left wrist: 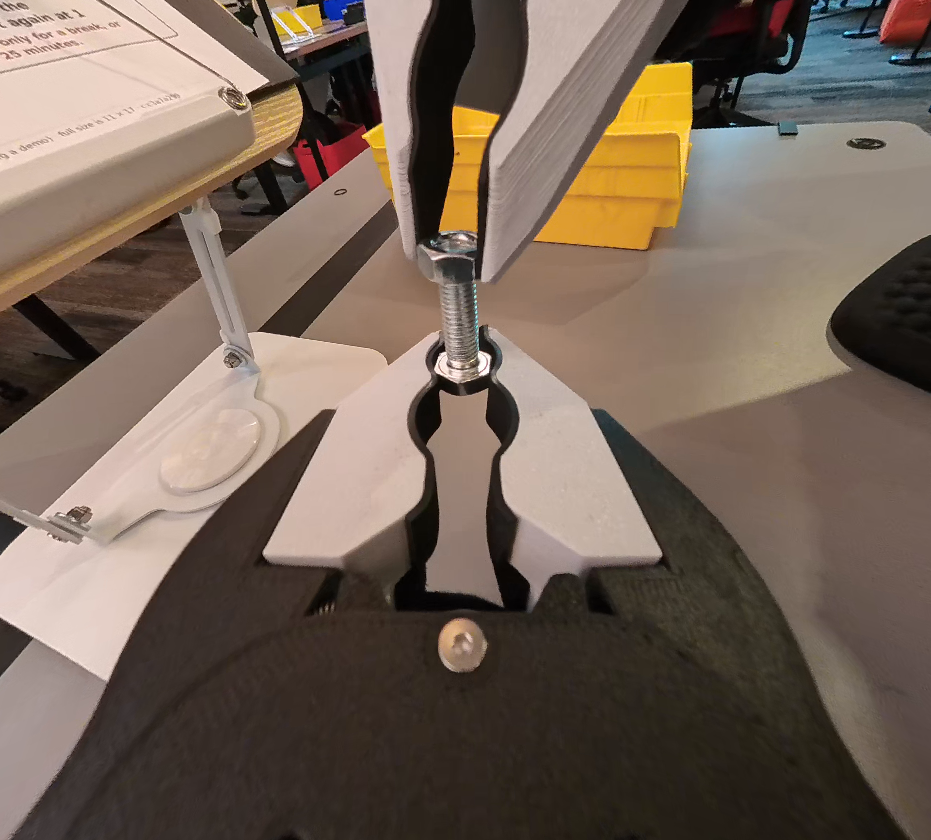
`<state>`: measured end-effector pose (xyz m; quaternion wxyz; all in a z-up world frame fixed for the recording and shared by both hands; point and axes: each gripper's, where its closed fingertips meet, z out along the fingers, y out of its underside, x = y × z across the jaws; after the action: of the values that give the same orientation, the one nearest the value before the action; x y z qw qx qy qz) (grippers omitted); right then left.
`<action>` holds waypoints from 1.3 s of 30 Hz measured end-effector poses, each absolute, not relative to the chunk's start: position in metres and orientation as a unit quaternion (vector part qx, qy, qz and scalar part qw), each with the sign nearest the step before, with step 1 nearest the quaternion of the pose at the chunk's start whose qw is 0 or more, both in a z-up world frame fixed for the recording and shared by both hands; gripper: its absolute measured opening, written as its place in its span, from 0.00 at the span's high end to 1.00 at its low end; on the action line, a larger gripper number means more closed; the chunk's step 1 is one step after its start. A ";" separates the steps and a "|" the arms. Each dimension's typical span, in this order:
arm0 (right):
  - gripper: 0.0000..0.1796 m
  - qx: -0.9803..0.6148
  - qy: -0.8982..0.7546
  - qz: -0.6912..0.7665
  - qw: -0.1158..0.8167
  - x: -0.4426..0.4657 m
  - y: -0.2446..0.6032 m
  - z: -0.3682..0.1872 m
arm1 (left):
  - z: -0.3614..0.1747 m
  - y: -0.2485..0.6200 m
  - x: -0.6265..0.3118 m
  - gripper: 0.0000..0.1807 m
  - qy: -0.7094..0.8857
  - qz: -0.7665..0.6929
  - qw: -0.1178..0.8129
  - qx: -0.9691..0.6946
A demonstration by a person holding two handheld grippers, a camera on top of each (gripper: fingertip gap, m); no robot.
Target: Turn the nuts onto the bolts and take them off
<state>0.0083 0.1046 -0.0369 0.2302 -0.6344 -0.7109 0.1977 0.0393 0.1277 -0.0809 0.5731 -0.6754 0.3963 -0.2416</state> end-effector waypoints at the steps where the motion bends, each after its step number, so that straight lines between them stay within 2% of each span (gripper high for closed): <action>1: 0.89 -0.635 -0.711 0.194 0.230 0.008 0.105 -0.038 | -0.082 0.128 0.039 0.94 0.396 -0.242 0.573 -0.676; 5: 0.81 -0.636 -0.712 0.184 0.235 0.009 0.107 -0.040 | -0.081 0.128 0.040 0.94 0.393 -0.253 0.573 -0.674; 9: 0.79 -0.619 -0.719 0.192 0.251 0.009 0.105 -0.029 | -0.080 0.127 0.040 0.94 0.395 -0.259 0.573 -0.670; 17: 0.81 -0.438 -0.852 0.195 0.211 0.018 0.075 -0.012 | -0.064 0.100 0.053 0.94 0.421 -0.347 0.561 -0.623; 24: 0.88 -0.387 -0.892 0.167 0.162 0.021 0.070 -0.017 | -0.059 0.088 0.060 0.94 0.440 -0.365 0.553 -0.606; 26: 0.91 -0.389 -0.893 0.159 0.159 0.021 0.073 -0.020 | -0.061 0.089 0.061 0.94 0.443 -0.359 0.552 -0.608; 31: 0.91 -0.424 -0.877 0.163 0.157 0.020 0.077 -0.022 | -0.063 0.094 0.059 0.94 0.438 -0.343 0.558 -0.616; 39: 0.91 -0.609 -0.755 0.170 0.173 0.014 0.096 -0.030 | -0.072 0.116 0.049 0.94 0.408 -0.284 0.574 -0.650</action>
<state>0.0143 0.0961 -0.0300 0.1730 -0.6086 -0.7554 0.1702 0.0492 0.1157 -0.0716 0.5745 -0.6503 0.4079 -0.2840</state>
